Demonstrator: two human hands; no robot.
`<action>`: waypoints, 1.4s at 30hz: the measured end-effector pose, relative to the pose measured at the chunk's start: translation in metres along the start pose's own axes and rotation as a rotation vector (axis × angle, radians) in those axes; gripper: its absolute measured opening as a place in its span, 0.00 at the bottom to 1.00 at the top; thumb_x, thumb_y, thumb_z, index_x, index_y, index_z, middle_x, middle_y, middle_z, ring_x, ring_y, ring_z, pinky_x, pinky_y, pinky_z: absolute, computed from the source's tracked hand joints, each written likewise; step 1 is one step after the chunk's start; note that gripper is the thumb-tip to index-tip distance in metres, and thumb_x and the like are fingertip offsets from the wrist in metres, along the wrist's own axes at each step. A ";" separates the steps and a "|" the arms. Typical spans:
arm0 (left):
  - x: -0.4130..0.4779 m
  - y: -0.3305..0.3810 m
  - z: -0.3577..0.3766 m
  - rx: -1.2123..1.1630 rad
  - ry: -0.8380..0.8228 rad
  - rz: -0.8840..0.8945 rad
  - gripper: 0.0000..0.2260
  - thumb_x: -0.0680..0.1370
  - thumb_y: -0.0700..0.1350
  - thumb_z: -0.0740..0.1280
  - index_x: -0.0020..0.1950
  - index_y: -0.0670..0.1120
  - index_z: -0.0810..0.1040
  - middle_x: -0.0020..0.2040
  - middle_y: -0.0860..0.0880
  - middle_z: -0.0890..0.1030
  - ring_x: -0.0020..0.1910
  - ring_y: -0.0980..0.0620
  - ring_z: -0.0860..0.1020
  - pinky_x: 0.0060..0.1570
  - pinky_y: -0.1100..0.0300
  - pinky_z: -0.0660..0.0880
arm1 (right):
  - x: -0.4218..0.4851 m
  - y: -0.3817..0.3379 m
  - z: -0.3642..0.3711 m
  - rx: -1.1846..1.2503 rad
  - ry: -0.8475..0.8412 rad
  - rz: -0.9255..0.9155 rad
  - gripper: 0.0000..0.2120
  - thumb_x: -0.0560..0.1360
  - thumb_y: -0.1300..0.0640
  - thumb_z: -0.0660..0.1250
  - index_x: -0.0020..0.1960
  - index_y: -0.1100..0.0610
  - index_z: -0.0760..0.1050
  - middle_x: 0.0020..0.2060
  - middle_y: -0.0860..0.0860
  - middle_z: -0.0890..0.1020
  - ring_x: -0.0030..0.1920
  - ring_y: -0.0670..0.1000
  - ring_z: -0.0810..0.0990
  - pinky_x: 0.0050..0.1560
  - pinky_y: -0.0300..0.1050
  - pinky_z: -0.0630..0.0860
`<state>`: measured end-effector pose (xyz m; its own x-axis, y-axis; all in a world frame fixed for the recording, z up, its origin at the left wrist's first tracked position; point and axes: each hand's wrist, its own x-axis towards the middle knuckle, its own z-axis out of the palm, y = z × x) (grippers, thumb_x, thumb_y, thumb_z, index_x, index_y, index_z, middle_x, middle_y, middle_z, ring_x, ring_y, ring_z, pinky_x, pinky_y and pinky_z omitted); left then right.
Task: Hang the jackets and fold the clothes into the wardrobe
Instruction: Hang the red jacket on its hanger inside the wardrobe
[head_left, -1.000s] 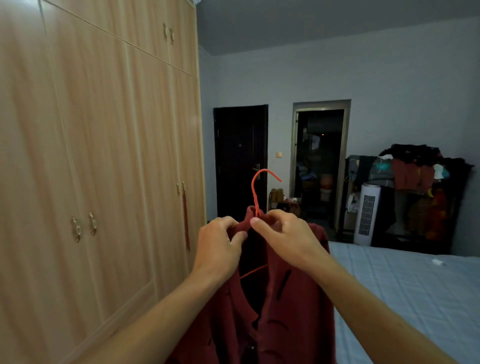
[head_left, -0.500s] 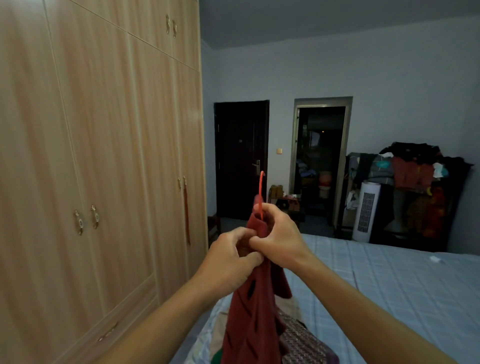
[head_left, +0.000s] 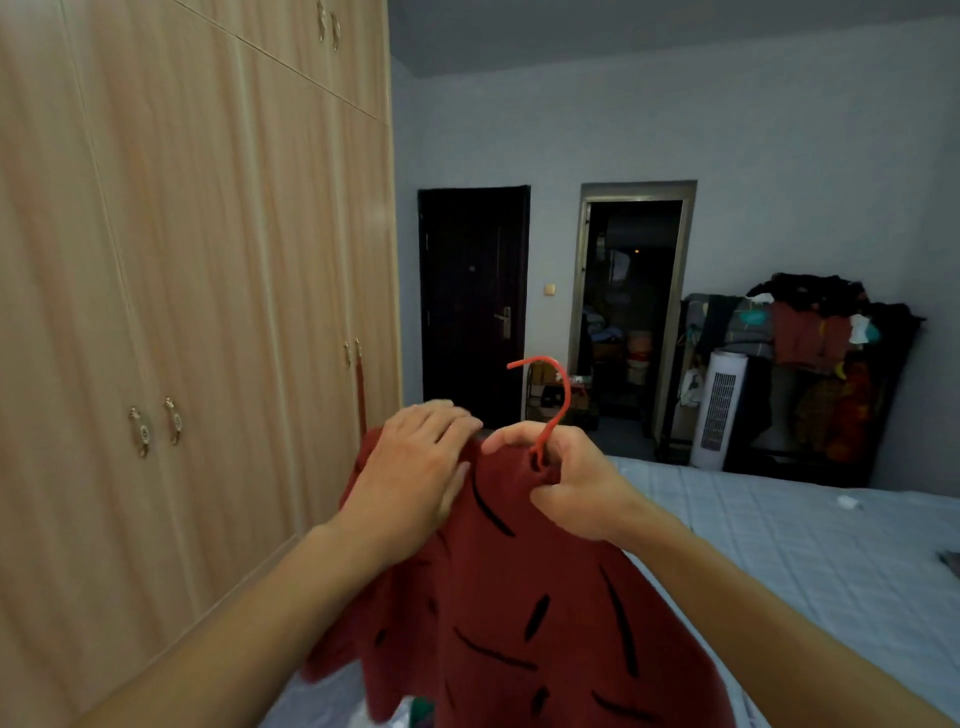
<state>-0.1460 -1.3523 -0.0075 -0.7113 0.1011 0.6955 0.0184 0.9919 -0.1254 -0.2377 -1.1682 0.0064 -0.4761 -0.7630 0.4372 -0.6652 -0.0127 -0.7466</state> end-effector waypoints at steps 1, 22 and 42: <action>0.000 0.000 0.002 -0.022 -0.017 0.010 0.13 0.76 0.48 0.62 0.59 0.48 0.76 0.54 0.50 0.79 0.56 0.47 0.77 0.60 0.50 0.72 | -0.002 -0.002 -0.002 -0.004 -0.029 -0.006 0.25 0.68 0.74 0.62 0.57 0.52 0.80 0.45 0.54 0.84 0.38 0.50 0.82 0.36 0.38 0.75; -0.040 -0.001 0.007 -0.242 0.262 -0.296 0.07 0.79 0.43 0.62 0.52 0.44 0.79 0.44 0.50 0.79 0.45 0.51 0.76 0.49 0.61 0.71 | -0.026 0.045 0.002 -0.560 0.474 -0.025 0.15 0.71 0.42 0.73 0.42 0.47 0.69 0.38 0.42 0.74 0.38 0.42 0.74 0.37 0.39 0.69; -0.088 -0.001 -0.052 -0.010 0.289 -0.394 0.07 0.80 0.41 0.64 0.52 0.40 0.80 0.42 0.49 0.73 0.40 0.51 0.72 0.41 0.55 0.72 | -0.011 0.044 0.040 -0.227 0.425 -0.314 0.02 0.78 0.62 0.67 0.49 0.57 0.79 0.43 0.47 0.77 0.44 0.41 0.76 0.47 0.28 0.69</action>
<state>-0.0467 -1.3586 -0.0313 -0.4410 -0.2664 0.8571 -0.2049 0.9596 0.1928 -0.2387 -1.1863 -0.0518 -0.3938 -0.4171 0.8191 -0.8966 -0.0218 -0.4422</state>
